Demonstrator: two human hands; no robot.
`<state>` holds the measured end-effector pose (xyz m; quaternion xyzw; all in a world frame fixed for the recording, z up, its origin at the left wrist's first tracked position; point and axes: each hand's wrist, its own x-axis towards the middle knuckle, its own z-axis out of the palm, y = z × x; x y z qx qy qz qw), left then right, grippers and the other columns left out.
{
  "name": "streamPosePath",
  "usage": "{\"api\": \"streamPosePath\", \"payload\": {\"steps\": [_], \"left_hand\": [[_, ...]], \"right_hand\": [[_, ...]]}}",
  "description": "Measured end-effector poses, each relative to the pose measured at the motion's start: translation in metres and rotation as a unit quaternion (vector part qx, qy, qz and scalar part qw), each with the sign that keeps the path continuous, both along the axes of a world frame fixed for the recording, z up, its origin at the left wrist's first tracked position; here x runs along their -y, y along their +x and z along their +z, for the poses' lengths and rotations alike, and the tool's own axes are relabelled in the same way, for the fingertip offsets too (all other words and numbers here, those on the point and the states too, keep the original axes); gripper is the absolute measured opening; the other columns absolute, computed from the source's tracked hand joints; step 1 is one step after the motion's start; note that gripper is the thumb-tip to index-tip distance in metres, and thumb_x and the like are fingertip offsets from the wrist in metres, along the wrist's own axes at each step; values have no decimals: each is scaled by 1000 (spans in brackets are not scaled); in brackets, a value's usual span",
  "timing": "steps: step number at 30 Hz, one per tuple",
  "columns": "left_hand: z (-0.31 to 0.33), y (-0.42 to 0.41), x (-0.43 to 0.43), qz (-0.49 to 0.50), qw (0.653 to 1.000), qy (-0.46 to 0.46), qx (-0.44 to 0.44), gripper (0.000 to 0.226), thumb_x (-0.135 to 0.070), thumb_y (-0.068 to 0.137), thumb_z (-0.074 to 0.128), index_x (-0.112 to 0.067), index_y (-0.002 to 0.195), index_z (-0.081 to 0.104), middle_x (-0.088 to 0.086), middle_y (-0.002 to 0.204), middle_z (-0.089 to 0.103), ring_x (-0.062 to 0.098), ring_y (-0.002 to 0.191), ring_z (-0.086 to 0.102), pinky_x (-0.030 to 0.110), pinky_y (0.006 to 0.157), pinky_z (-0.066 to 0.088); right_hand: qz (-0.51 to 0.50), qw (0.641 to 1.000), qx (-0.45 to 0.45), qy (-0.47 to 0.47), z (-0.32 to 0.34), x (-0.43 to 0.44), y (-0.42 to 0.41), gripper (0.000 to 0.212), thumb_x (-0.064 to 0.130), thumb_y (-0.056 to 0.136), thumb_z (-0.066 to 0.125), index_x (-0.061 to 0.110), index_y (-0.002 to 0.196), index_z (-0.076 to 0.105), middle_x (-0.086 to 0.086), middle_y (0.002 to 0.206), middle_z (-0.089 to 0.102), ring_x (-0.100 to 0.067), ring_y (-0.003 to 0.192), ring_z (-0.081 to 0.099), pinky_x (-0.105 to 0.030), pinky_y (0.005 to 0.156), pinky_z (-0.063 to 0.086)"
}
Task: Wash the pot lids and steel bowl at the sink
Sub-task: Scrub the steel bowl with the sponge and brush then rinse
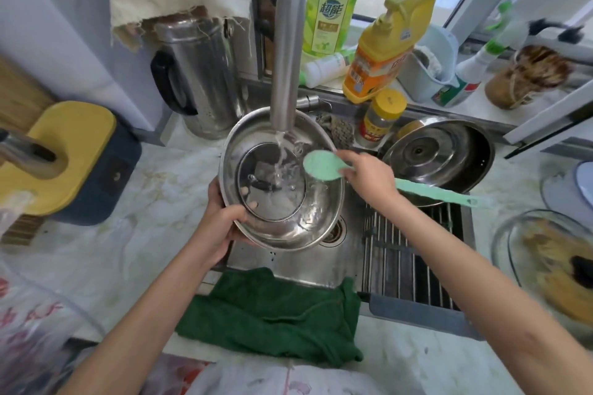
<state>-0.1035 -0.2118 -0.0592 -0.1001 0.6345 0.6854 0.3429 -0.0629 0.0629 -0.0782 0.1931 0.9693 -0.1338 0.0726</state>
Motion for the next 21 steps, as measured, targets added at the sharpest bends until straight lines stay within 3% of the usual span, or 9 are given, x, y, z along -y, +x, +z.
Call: {"api": "streamPosePath", "payload": {"steps": [2, 4, 7, 10, 12, 14, 17, 19, 21], "left_hand": [[-2, 0, 4, 14, 1000, 11, -8, 81, -1, 53, 47, -34, 126, 36, 8, 121, 55, 23, 88, 69, 46, 50, 58], [-2, -1, 11, 32, 999, 29, -20, 77, 0, 54, 47, -35, 122, 39, 5, 123, 59, 21, 100, 68, 44, 52, 58], [-4, -5, 19, 50, 997, 49, -21, 82, 2, 54, 48, -28, 130, 41, 3, 119, 65, 22, 102, 68, 35, 53, 56], [-4, -7, 22, 43, 996, 75, -9, 73, 3, 54, 48, -8, 126, 52, 10, 109, 71, 25, 99, 69, 28, 61, 58], [2, -7, 19, 47, 995, 86, -1, 44, 9, 60, 47, -1, 101, 59, 4, 79, 74, 20, 78, 69, 20, 55, 54], [8, -7, 17, 39, 994, 105, 15, 41, 15, 67, 39, -1, 99, 59, 3, 74, 74, 16, 72, 70, 20, 57, 55], [8, -5, 13, 34, 988, 138, 57, 50, 5, 58, 44, -1, 101, 67, 12, 90, 74, 27, 88, 69, 26, 67, 58], [8, -3, 8, 63, 985, 132, 87, 37, 7, 53, 48, -1, 80, 72, 12, 77, 71, 28, 76, 65, 25, 58, 58], [12, 1, 4, 61, 985, 129, 95, 26, 7, 64, 47, 1, 79, 67, 11, 71, 68, 22, 64, 66, 24, 52, 55]], "right_hand": [[-59, 991, -103, -64, 2, -4, 3, 48, 35, 95, 55, 19, 139, 46, -8, 123, 62, -28, 108, 60, -37, 80, 47], [-131, 965, -133, -186, 5, -3, 8, 51, 44, 89, 63, 14, 129, 52, -3, 116, 63, -21, 102, 60, -32, 76, 46], [-202, 888, -97, -401, 4, 5, 13, 46, 42, 80, 74, 18, 114, 54, 5, 96, 58, -8, 78, 54, -21, 62, 43], [-220, 837, -45, -499, -1, 19, 17, 53, 44, 75, 76, 13, 112, 54, -8, 86, 57, -11, 54, 47, -20, 44, 38], [-256, 816, -63, -515, 1, 28, 18, 70, 45, 66, 73, 6, 118, 49, -19, 102, 61, -23, 72, 62, -31, 55, 53], [-288, 801, -127, -510, 13, 34, 20, 63, 36, 61, 64, 1, 111, 47, -28, 100, 55, -27, 80, 57, -43, 62, 53], [-271, 816, -207, -467, 43, 34, 24, 31, 20, 70, 60, 6, 94, 45, -10, 82, 40, -20, 67, 41, -26, 50, 37], [-250, 843, -230, -418, 65, 30, 29, 21, 18, 72, 59, 11, 82, 42, -1, 77, 39, -14, 64, 38, -24, 53, 35], [-252, 854, -229, -394, 81, 26, 30, 20, 20, 69, 60, 17, 82, 45, 1, 79, 47, -14, 65, 45, -28, 56, 36]]}}
